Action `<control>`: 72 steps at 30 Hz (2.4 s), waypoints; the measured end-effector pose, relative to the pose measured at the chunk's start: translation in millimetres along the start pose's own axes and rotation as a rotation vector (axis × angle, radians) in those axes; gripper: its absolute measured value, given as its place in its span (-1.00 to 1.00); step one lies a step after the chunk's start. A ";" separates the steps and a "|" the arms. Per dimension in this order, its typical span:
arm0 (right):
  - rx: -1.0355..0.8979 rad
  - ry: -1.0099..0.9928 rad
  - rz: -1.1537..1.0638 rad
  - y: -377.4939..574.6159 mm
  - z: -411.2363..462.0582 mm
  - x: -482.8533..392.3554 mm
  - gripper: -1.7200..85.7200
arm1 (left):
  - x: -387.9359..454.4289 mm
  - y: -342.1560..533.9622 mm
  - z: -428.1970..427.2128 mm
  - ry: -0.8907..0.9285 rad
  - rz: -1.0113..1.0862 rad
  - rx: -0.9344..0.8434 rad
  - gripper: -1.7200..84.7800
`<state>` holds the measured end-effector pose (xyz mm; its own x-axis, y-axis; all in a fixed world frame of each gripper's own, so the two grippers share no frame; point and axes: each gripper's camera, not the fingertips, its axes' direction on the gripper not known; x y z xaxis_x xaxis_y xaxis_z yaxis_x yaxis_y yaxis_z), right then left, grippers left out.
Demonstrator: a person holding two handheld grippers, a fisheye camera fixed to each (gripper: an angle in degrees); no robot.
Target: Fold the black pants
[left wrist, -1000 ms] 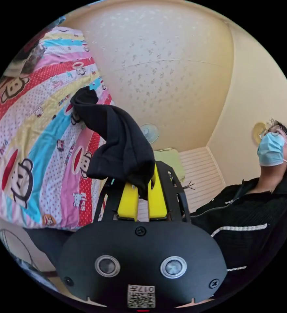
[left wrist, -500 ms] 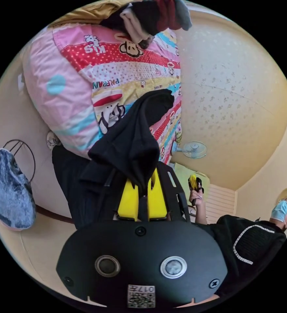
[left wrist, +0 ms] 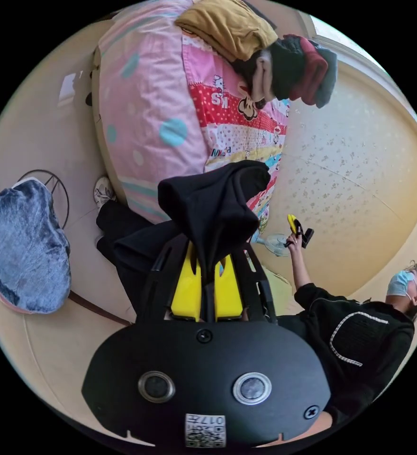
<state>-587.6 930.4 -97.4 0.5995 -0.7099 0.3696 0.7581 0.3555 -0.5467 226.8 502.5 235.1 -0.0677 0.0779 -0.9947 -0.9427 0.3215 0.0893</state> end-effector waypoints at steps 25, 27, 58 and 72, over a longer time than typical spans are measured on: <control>-0.831 0.857 -0.691 -309.8 282.5 -1.2 -0.92 | -68.4 -43.1 2.2 0.171 -0.078 -0.060 -0.93; -0.742 0.868 -0.695 -305.6 265.6 -13.9 -0.93 | -69.5 -45.4 1.0 0.189 -0.077 -0.063 -0.92; -0.136 -0.575 0.012 186.2 296.7 44.3 -0.72 | -47.1 -108.6 -37.7 0.423 -0.102 -0.092 -0.89; 0.252 -1.578 0.586 324.5 323.7 93.3 -0.45 | 166.1 -111.6 19.9 0.597 -0.213 -0.209 -0.89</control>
<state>-202.6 1176.3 2.9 0.3287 0.7351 0.5929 0.2849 0.5213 -0.8044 327.3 498.4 60.9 0.0147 -0.5224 -0.8526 -0.9949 0.0777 -0.0647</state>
